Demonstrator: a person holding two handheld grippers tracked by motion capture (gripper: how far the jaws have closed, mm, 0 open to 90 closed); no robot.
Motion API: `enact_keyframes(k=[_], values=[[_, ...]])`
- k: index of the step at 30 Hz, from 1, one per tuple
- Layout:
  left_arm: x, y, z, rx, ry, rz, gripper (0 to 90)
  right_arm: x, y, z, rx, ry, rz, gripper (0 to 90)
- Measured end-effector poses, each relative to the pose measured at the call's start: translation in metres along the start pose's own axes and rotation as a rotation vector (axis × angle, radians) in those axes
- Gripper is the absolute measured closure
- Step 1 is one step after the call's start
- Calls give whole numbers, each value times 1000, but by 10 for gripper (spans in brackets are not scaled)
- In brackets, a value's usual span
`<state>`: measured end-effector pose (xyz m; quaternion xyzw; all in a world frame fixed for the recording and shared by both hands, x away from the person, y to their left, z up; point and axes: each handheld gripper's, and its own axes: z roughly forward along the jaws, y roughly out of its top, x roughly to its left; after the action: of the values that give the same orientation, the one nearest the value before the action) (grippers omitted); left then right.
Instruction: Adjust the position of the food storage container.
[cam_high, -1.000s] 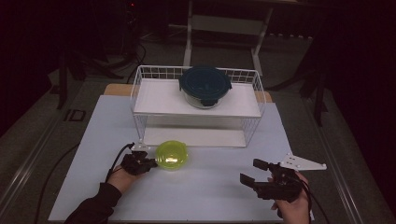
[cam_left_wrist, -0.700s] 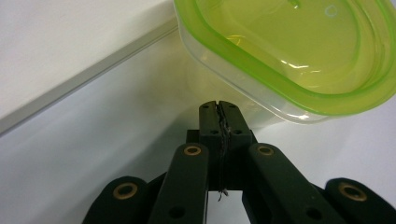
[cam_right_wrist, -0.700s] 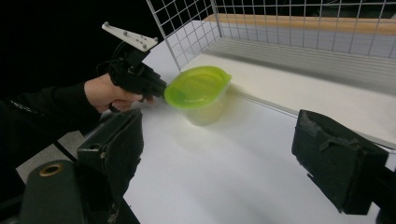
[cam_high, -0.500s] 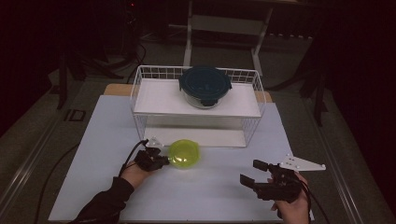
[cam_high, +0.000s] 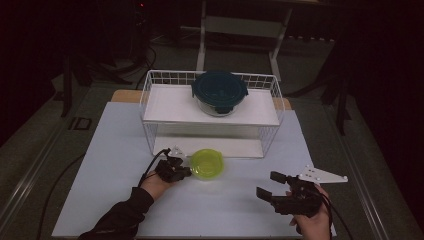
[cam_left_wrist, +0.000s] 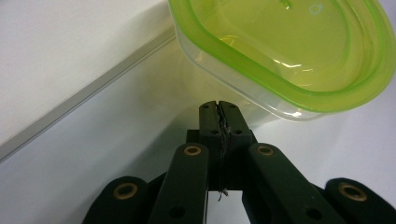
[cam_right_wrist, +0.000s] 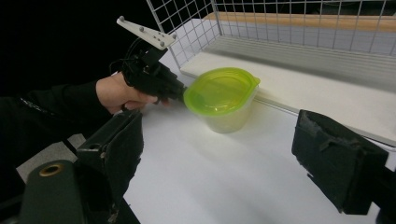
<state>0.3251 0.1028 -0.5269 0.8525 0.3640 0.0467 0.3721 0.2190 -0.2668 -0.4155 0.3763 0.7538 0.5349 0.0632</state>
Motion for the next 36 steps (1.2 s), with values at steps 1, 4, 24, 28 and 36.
enact_keyframes(k=[1,4,24,28,36], values=[[0,1,1,5,-3,2,883,0,0,0,0,1,-1,162],[-1,3,2,-2,-8,-2,884,0,0,0,3,-2,-2,162],[-1,10,11,-31,-24,-27,882,-1,-1,1,-4,-4,2,162],[1,9,1,-28,-9,-23,880,-1,-1,2,-3,-8,-1,162],[-2,5,-35,-97,-41,-29,680,-3,-1,2,-3,-57,-52,177]])
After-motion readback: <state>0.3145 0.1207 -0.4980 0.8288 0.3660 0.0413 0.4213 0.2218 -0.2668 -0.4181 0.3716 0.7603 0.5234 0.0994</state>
